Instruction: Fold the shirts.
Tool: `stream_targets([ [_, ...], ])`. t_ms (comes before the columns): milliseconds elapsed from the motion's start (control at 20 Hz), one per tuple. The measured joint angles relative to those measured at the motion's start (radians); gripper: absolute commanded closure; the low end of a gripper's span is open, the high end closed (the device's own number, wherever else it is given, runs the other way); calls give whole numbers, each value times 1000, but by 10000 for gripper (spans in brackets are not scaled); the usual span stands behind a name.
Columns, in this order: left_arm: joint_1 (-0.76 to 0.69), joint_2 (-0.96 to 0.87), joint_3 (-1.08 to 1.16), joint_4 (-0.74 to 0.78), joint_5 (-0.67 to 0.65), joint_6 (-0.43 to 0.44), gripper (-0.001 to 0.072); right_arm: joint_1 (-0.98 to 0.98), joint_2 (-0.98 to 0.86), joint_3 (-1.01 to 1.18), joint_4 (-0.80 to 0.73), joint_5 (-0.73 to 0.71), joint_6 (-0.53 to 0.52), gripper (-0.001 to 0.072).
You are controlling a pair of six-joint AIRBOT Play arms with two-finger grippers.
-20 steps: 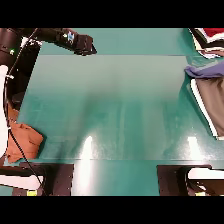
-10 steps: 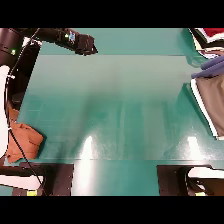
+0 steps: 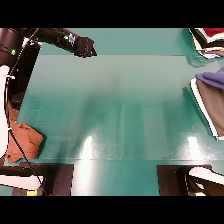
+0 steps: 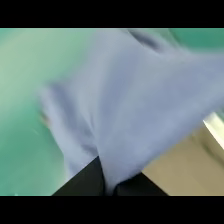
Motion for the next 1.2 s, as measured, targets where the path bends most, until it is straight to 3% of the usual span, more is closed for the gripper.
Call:
stream_targets([
  [50, 0, 0, 0, 0, -2, 3, 684, -23, 27, -56, -31, 7, 0, 504],
  [150, 0, 0, 0, 0, -6, 8, 684, -74, 77, -170, -96, 22, 2, 252],
  [200, 0, 0, 0, 0, -7, 11, 684, -101, 100, -223, -124, 25, 2, 202],
  [400, 0, 0, 0, 1, -11, 15, 684, -187, 159, -338, -161, 33, 6, 203],
  [550, 0, 0, 0, 1, -10, 17, 684, -171, 183, -332, -73, 27, 6, 205],
  [800, -1, 0, 0, 1, -12, 18, 684, 125, 195, -253, 85, 2, 5, 208],
  [850, -1, 0, 0, 1, -21, 18, 684, 206, 196, -243, 98, -10, 5, 222],
  [950, -1, 0, 0, 1, -31, 18, 684, 373, 195, -231, 110, -53, 3, 481],
  [1050, -1, 0, 0, 0, -32, 17, 684, 535, 188, -224, 119, -98, -2, 636],
  [1100, -1, 0, 0, 0, -29, 17, 684, 600, 183, -222, 121, -117, -8, 697],
  [1200, -1, 0, 0, 0, -16, 17, 684, 719, 170, -220, 126, -145, -18, 697],
])
